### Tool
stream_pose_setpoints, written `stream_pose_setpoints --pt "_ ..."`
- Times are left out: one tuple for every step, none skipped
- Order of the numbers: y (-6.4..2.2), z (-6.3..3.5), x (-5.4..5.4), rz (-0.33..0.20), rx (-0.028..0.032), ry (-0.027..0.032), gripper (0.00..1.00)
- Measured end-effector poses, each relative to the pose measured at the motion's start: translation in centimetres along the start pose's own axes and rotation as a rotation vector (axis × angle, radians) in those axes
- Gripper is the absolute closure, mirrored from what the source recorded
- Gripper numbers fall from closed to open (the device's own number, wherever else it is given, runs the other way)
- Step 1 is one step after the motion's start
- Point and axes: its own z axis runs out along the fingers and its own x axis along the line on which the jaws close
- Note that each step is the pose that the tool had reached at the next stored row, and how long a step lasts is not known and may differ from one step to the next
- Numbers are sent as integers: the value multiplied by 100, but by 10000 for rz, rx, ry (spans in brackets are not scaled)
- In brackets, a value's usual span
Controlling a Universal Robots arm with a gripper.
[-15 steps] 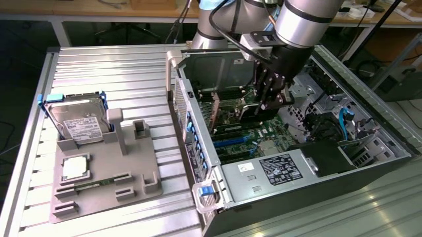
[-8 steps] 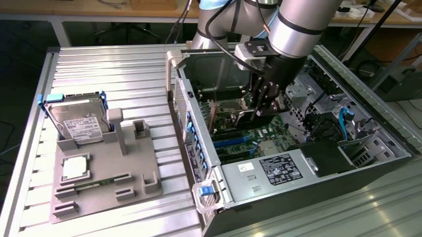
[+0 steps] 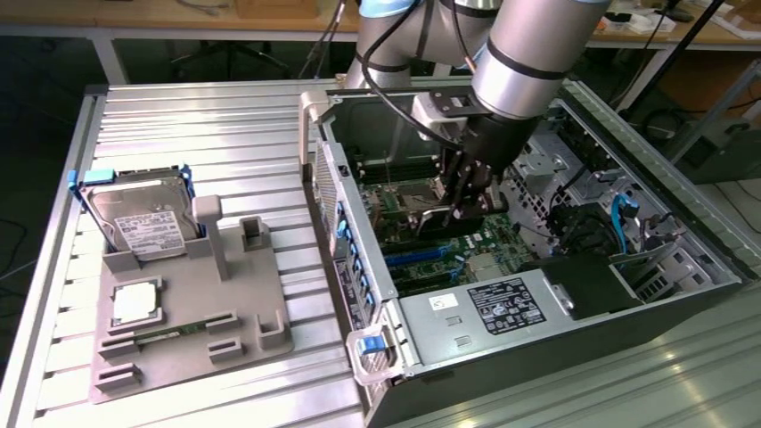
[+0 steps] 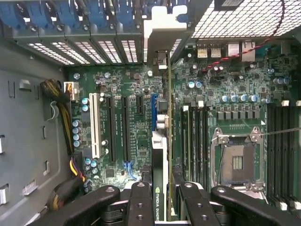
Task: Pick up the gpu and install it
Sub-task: 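Insert the gpu into the slot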
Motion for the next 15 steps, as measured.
stream_pose_setpoints --pt "19 17 1 0 0 0 73" --pt "25 24 1 1 0 0 73" --pt "26 25 2 1 -1 1 73" --pt "26 25 2 0 -1 2 73" --pt "26 25 2 0 -2 2 73" --pt "26 26 2 0 -1 1 73" --pt "26 30 1 -1 0 -1 73" --pt "27 38 2 0 1 -3 73" --pt "27 44 2 0 0 -1 73" --pt "27 49 2 0 0 1 73" --pt "27 55 2 0 0 0 73" --pt "28 60 3 0 0 0 73" --pt "29 63 10 0 -1 2 73" --pt "29 66 27 1 1 0 73" --pt "29 67 38 1 -1 1 73"
